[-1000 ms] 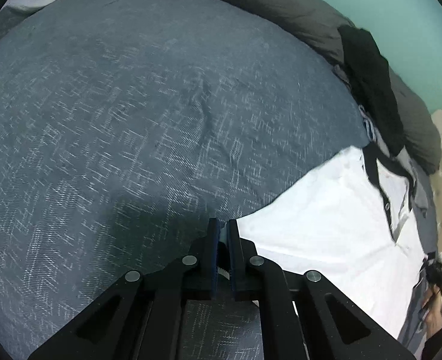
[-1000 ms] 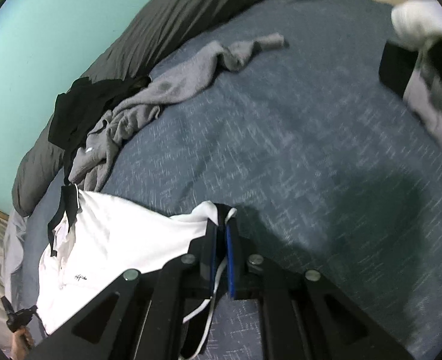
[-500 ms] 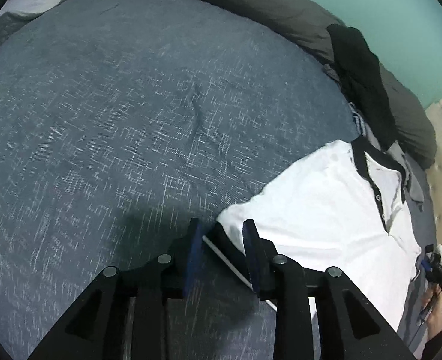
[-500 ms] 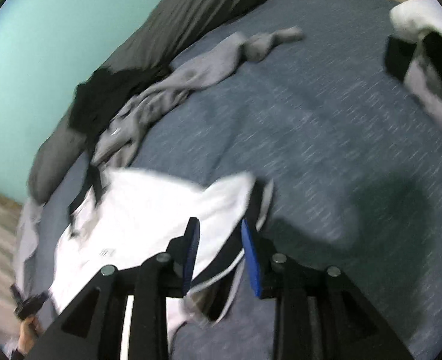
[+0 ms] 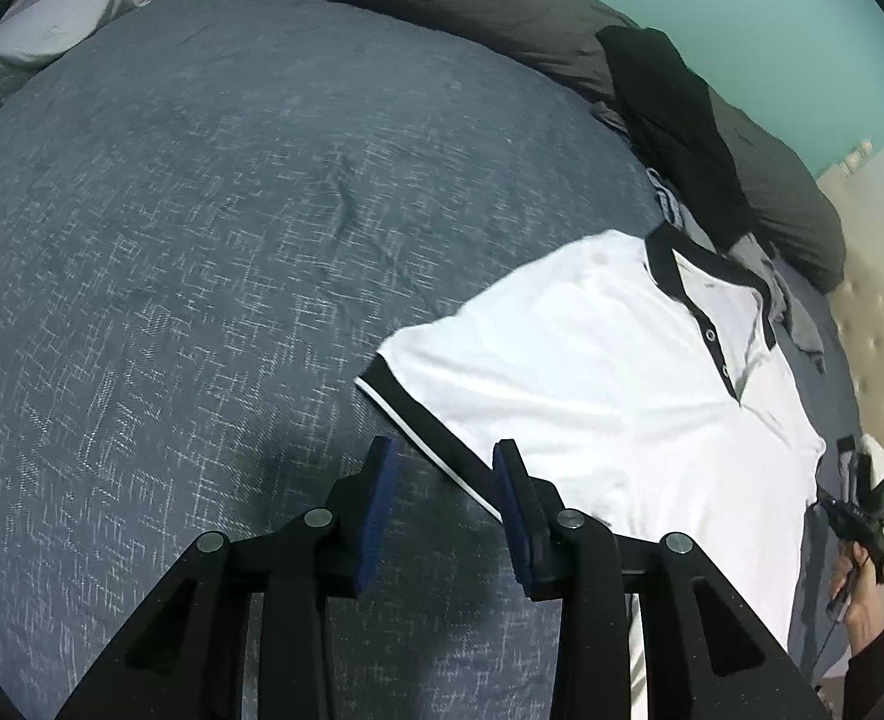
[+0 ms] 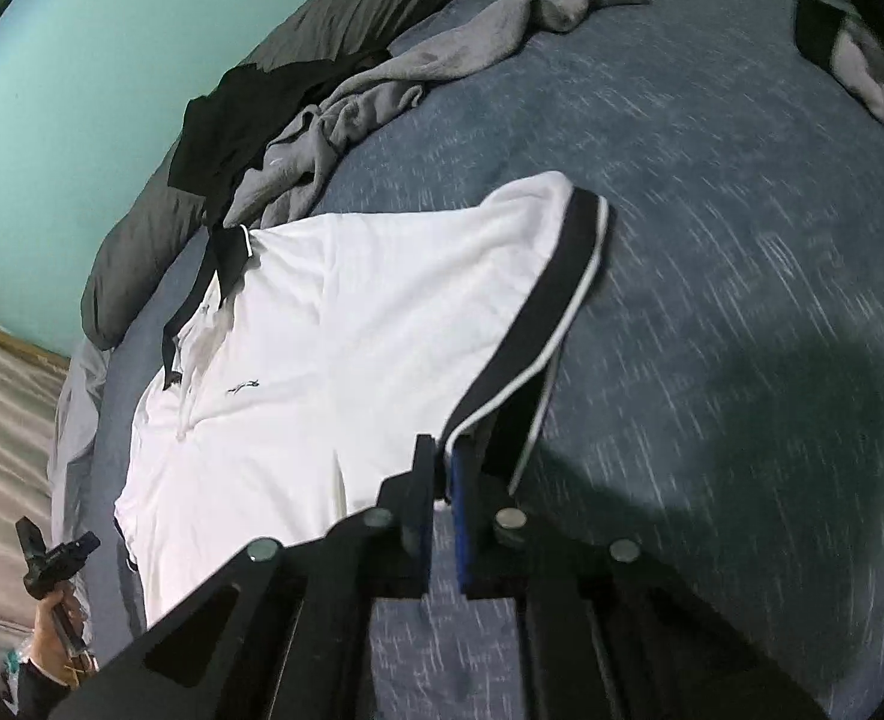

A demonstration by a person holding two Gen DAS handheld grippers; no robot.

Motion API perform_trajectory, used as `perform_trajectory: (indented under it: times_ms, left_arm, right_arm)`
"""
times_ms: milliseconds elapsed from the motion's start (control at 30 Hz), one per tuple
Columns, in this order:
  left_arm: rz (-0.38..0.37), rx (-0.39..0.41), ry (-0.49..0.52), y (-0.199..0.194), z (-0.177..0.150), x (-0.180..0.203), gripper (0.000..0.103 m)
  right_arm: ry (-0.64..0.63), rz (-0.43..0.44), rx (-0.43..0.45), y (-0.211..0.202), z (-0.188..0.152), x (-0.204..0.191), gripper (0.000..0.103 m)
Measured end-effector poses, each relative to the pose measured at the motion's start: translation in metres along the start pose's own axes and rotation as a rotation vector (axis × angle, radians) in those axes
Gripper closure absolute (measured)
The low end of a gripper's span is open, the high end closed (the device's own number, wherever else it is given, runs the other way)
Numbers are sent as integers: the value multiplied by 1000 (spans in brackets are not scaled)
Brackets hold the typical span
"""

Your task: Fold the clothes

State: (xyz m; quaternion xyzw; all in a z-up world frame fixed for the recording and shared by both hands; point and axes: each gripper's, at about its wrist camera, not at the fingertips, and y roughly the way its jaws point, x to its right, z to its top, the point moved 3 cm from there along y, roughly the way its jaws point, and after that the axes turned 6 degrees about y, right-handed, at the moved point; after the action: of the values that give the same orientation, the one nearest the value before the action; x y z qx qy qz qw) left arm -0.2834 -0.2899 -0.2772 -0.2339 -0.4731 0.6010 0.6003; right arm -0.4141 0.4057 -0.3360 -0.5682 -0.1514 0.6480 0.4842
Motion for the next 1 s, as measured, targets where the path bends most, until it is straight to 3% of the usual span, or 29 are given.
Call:
perform_trajectory:
  times_ms: [100, 200, 400, 500, 533, 800, 1000]
  left_arm:
    - [-10, -7, 12, 1, -3, 7, 66]
    - [-16, -19, 24, 4, -8, 15, 66]
    - [-30, -33, 48, 10, -12, 29, 66]
    - [-36, -31, 49, 12, -11, 32, 66]
    - [-38, -31, 49, 12, -11, 32, 65]
    - [-47, -39, 65, 22, -14, 42, 63]
    - [-58, -50, 86, 33, -15, 53, 63]
  right_arm:
    - [42, 20, 21, -10, -7, 9, 99]
    - [24, -8, -16, -2, -14, 15, 99]
    - [16, 15, -36, 2, -9, 14, 96]
    - [-25, -12, 21, -13, 1, 15, 67]
    - [-34, -14, 50, -18, 6, 16, 65]
    - [15, -58, 161, -23, 63, 28, 65]
    - [-17, -116, 148, -9, 84, 32, 65]
